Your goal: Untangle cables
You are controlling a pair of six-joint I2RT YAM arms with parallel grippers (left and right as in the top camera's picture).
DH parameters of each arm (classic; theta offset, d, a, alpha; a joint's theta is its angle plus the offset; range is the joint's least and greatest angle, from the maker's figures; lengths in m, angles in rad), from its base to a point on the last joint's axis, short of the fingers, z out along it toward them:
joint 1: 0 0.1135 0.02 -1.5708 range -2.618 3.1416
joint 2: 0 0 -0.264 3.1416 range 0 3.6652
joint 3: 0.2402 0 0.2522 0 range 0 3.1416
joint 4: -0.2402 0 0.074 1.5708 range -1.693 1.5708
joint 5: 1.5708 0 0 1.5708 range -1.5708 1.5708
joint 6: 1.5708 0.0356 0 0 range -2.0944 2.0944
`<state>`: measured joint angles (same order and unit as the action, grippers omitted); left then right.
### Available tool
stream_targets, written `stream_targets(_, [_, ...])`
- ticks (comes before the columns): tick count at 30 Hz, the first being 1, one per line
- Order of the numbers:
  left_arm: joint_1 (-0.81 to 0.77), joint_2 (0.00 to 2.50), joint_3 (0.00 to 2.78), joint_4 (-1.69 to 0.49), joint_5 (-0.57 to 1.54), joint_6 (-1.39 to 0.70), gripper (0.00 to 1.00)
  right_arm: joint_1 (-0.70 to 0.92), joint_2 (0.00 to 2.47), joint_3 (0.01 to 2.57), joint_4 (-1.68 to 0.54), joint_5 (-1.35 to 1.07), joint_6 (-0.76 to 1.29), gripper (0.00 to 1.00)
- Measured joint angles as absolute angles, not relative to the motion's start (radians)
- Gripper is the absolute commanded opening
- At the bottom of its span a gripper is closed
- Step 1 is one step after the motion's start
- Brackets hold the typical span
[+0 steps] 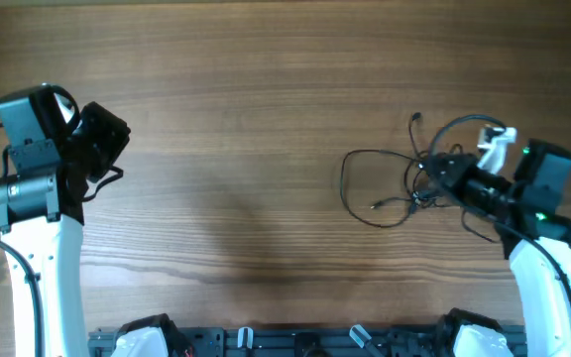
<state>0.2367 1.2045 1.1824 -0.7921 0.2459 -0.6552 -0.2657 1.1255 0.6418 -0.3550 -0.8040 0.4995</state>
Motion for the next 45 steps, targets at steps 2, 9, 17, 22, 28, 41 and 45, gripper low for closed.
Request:
stream_targets(2, [0.237,1.206,1.182,-0.789,0.246,-0.655,0.05,-0.178,1.126,0.642,-0.287,-0.791,0.535,0.04])
stream_targets(9, [0.237,1.207,1.182,-0.788,0.253,-0.655,0.05,0.159,1.14,0.639,0.115,-0.709,0.748,0.04])
stream_targets(17, [0.237,1.208,1.182,-0.786,0.257,-0.655,0.08,0.48,1.433,0.691,0.657,-0.697,0.992,0.04])
stream_targets(22, [0.237,1.208,1.182,-0.82,0.278,-0.655,0.22,0.394,1.557,0.707,0.507,-0.719,0.965,0.46])
stream_targets(28, [0.237,1.208,1.182,-0.944,0.299,-0.649,0.54,0.085,1.557,0.716,0.256,-0.744,0.812,0.99])
stream_targets(41, [-0.282,1.436,1.186,-0.692,0.319,-0.559,0.55,-0.197,1.505,0.724,-0.449,-0.357,0.656,1.0])
stream_targets(45, [-0.436,1.616,1.187,-0.628,0.26,-0.588,0.47,-0.197,1.505,0.724,-0.482,-0.331,0.599,1.0])
